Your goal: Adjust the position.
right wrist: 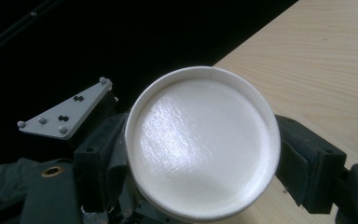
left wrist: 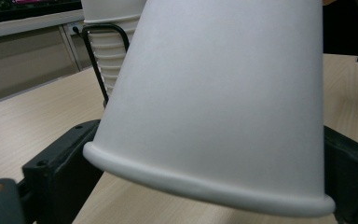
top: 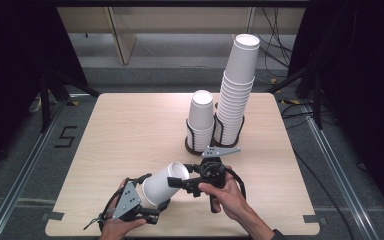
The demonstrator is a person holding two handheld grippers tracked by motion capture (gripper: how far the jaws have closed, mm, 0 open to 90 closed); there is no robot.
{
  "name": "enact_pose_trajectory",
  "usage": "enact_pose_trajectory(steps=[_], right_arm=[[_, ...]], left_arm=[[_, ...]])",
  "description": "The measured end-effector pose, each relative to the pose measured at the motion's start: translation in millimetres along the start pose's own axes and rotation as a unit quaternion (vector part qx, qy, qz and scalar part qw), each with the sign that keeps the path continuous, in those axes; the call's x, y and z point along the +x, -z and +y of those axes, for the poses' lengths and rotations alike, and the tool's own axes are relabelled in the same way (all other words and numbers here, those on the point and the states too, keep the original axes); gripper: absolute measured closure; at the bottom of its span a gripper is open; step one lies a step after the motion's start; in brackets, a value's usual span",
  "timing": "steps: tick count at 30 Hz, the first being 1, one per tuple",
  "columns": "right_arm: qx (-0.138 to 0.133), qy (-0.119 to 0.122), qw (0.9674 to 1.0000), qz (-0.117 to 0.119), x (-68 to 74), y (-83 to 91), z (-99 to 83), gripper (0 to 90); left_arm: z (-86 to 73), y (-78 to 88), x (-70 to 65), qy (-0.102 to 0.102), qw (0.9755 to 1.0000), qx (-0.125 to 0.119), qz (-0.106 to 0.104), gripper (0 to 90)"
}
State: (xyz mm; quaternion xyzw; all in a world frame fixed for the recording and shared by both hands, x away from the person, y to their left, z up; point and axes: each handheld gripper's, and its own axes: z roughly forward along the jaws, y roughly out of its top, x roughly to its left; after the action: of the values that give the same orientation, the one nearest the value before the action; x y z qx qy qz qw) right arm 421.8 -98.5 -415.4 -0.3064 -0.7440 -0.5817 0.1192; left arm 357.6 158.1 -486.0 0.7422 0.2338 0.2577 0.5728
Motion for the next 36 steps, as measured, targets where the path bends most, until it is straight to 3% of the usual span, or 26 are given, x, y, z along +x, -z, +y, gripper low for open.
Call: enact_pose_trajectory(steps=[5,10,11,13,16,19,20,23,24,29,32,33,35,36], right_arm=[[0.003,0.005,1.0000,-0.004,-0.7,-0.1,0.6,24.2],[0.019,0.013,0.9997,-0.006,1.3,0.5,1.7,23.4],[0.022,0.033,0.9992,-0.010,-0.9,-0.4,2.4,22.4],[0.024,0.044,0.9985,-0.020,-0.3,0.7,3.4,20.3],[0.051,0.045,0.9972,-0.033,2.7,4.7,6.4,16.0],[0.061,0.081,0.9942,-0.036,2.9,6.3,8.5,15.7],[0.070,0.089,0.9927,-0.042,4.9,8.2,9.8,15.7],[0.082,0.122,0.9876,-0.054,8.7,11.1,12.5,16.0],[0.093,0.139,0.9834,-0.070,11.8,13.3,13.4,16.0],[0.121,0.196,0.9691,-0.087,18.6,18.3,17.5,16.4],[0.146,0.232,0.9574,-0.090,22.3,19.0,17.6,17.5],[0.152,0.239,0.9547,-0.091,23.7,18.6,17.0,17.6],[0.171,0.263,0.9448,-0.096,27.1,17.3,16.3,17.5],[0.177,0.266,0.9427,-0.095,28.4,16.4,15.5,17.6]], left_arm=[[-0.3,-1.1,1.0,0.007,0.9999,0.003,-0.007,8.1],[1.1,-0.8,1.3,0.006,0.9997,0.020,-0.013,9.6],[1.7,-0.2,1.0,0.004,0.9995,0.026,-0.014,9.8],[2.1,-0.6,-0.3,0.001,0.9993,0.035,-0.016,10.1],[2.9,-1.2,-1.9,0.002,0.9985,0.050,-0.023,10.3],[3.3,-1.6,-1.5,-0.003,0.9978,0.062,-0.026,10.4],[3.5,-0.8,-1.6,-0.005,0.9966,0.077,-0.028,10.4],[3.2,-0.8,0.3,-0.008,0.9945,0.097,-0.038,10.4],[3.1,-0.7,0.6,-0.007,0.9939,0.103,-0.038,10.5],[4.8,0.1,2.4,-0.023,0.9902,0.129,-0.049,10.7],[6.9,-0.1,-1.0,-0.036,0.9870,0.146,-0.056,10.7],[7.5,-1.2,-2.2,-0.046,0.9849,0.155,-0.061,10.7],[8.4,-1.5,-3.4,-0.057,0.9819,0.169,-0.064,10.7],[8.1,-2.1,-4.8,-0.056,0.9812,0.172,-0.068,10.7]])
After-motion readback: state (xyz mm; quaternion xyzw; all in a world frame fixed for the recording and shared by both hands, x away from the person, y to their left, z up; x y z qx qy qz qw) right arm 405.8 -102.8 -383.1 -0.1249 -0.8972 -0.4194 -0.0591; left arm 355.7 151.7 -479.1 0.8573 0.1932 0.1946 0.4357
